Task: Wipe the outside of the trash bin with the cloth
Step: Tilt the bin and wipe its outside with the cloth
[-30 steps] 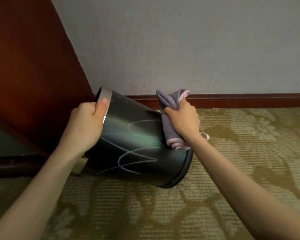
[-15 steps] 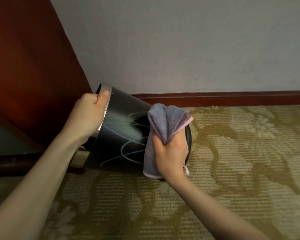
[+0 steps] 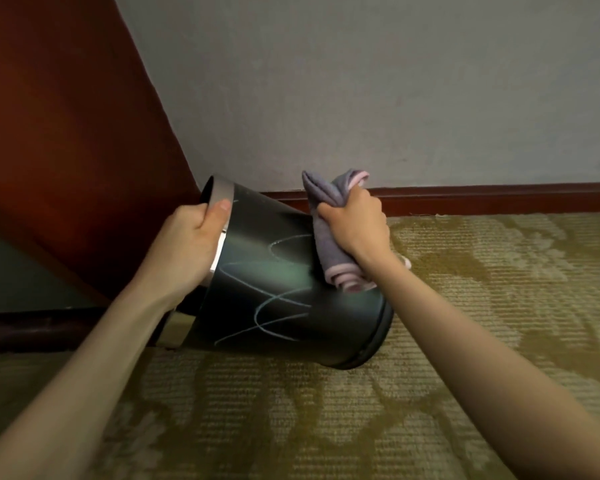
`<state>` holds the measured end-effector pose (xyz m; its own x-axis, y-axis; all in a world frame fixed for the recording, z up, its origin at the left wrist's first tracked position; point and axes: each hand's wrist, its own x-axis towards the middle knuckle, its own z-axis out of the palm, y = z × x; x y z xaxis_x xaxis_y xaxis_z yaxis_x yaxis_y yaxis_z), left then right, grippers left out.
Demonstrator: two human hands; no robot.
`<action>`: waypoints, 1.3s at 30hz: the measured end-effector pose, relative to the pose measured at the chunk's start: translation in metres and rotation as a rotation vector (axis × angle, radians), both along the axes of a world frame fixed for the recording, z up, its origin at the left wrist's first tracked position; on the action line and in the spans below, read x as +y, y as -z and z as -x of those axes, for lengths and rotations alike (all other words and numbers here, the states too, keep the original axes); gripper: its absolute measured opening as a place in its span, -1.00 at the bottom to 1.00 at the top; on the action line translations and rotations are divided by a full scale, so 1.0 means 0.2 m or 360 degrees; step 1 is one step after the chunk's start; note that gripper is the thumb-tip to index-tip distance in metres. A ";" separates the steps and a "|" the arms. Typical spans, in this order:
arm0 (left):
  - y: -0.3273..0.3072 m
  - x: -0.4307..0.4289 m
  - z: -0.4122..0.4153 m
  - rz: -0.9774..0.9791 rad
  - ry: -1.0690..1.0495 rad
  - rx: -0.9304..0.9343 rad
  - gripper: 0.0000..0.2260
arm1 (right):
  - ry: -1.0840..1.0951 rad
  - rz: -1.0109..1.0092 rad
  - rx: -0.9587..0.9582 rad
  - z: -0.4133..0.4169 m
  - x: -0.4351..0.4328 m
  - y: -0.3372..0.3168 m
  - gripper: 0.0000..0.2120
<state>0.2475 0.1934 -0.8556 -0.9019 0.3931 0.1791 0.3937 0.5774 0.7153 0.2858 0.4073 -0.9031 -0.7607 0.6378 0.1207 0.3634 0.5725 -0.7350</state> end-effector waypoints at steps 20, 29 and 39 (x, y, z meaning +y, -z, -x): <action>0.00 0.02 -0.14 0.0003 -0.0028 0.0203 -0.51 | -0.0140 -0.0055 -0.0133 0.03 0.03 -0.03 -0.61; -0.01 0.05 0.04 0.0044 -0.0239 0.0064 -0.54 | -0.0022 -0.0266 0.0460 -0.13 -0.27 -0.05 -0.59; -0.05 0.13 0.03 0.0024 -0.0196 0.0000 -0.61 | 0.0014 -0.0173 0.0932 -0.36 -0.46 0.13 -0.54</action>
<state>0.2419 0.2202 -0.8464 -0.9434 0.2822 0.1739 0.3192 0.6320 0.7061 0.3568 0.3154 -0.9282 -0.5425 0.6044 0.5834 -0.0795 0.6544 -0.7520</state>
